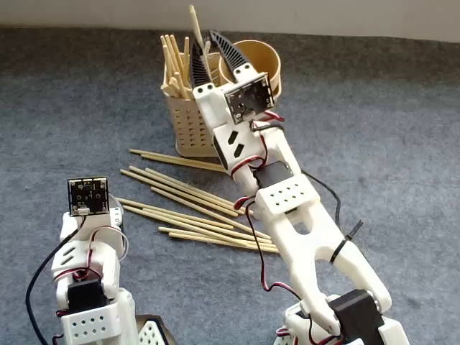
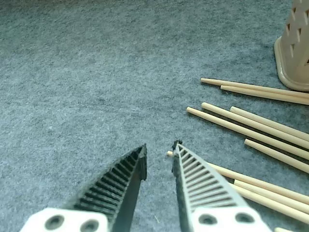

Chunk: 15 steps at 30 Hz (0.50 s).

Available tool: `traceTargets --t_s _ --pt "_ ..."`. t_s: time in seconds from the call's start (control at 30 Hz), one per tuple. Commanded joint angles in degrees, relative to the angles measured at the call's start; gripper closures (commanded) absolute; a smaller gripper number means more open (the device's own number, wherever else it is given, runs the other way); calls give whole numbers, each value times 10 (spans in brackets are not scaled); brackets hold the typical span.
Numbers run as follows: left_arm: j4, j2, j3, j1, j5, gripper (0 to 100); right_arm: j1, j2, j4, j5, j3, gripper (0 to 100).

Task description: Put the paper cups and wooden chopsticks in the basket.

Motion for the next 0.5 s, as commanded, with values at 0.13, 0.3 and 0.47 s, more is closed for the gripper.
traceTargets --t_s 0.13,0.3,0.47 --pt "3 -1 12 10 -3 891 -15 -111 102 -4 -5 882" --pt "3 -1 12 10 -3 891 -16 -197 207 -4 20 892" --pt "3 -1 12 10 -3 891 -15 -270 240 -1 120 987"
